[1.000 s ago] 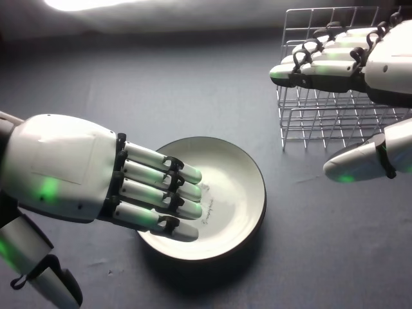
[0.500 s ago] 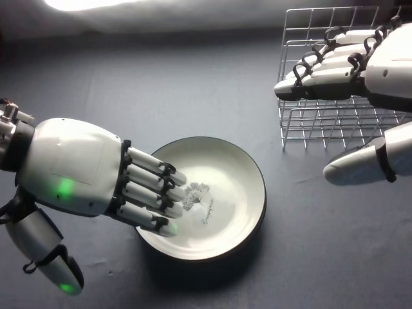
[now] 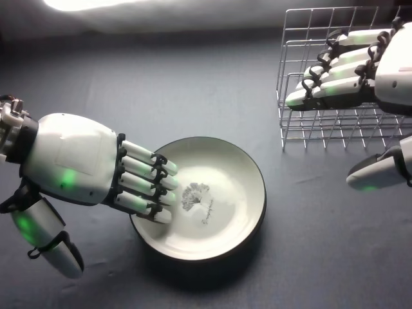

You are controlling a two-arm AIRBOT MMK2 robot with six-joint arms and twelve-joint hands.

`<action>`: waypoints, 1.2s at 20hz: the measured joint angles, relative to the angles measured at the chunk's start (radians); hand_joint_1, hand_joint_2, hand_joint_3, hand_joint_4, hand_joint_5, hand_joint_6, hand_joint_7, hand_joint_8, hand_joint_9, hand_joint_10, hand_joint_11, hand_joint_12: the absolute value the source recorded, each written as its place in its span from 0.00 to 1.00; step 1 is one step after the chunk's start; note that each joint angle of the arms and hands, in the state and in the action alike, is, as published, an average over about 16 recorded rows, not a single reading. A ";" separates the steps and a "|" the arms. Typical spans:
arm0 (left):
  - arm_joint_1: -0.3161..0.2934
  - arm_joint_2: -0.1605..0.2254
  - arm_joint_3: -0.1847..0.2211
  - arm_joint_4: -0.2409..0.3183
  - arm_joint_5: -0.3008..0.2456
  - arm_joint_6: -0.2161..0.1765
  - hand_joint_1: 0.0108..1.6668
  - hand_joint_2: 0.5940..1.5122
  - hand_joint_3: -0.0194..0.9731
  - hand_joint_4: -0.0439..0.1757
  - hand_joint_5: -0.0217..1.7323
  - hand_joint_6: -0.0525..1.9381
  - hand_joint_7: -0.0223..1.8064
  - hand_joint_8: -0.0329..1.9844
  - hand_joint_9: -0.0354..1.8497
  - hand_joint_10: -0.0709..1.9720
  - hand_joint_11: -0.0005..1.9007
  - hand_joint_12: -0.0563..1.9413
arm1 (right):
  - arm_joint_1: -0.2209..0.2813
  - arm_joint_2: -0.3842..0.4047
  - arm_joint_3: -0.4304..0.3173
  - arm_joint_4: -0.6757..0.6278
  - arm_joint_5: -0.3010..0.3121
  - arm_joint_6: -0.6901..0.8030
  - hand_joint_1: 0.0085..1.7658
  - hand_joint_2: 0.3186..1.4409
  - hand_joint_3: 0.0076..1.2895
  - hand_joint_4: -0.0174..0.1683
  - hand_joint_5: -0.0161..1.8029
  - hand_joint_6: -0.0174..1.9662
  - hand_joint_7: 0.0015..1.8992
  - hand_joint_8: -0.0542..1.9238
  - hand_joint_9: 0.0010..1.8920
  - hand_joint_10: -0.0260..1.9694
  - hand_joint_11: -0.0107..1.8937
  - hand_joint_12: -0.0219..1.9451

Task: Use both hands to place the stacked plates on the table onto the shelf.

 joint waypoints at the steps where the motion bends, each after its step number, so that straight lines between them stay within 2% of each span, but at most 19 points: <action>1: 0.002 -0.003 0.007 0.002 0.000 -0.002 0.00 0.53 0.01 0.20 0.07 0.03 0.04 0.02 0.03 0.04 0.01 0.04 | -0.002 -0.002 0.005 -0.012 0.011 -0.001 0.16 0.67 0.01 0.10 0.14 0.02 0.14 0.03 0.14 0.02 0.01 0.41; 11: 0.035 -0.009 0.049 0.007 -0.012 -0.017 0.00 0.53 0.01 0.17 0.05 0.02 0.04 0.02 0.04 0.04 0.02 0.03 | -0.011 -0.011 0.024 -0.085 0.088 -0.004 0.14 0.67 0.01 0.14 0.13 0.02 0.13 0.03 0.13 0.02 0.01 0.37; 19: 0.065 -0.012 0.057 -0.007 -0.023 -0.019 0.00 0.53 0.01 0.16 0.06 0.02 0.04 0.01 0.04 0.04 0.02 0.04 | -0.014 -0.011 0.024 -0.105 0.114 -0.005 0.14 0.67 0.01 0.14 0.13 0.02 0.13 0.03 0.13 0.02 0.01 0.38; 24: 0.075 -0.028 0.058 -0.021 -0.026 -0.019 0.00 0.53 0.01 0.16 0.06 0.02 0.05 0.01 0.06 0.03 0.03 0.04 | -0.014 -0.010 0.024 -0.106 0.119 -0.006 0.15 0.67 0.01 0.14 0.14 0.02 0.13 0.03 0.13 0.02 0.01 0.38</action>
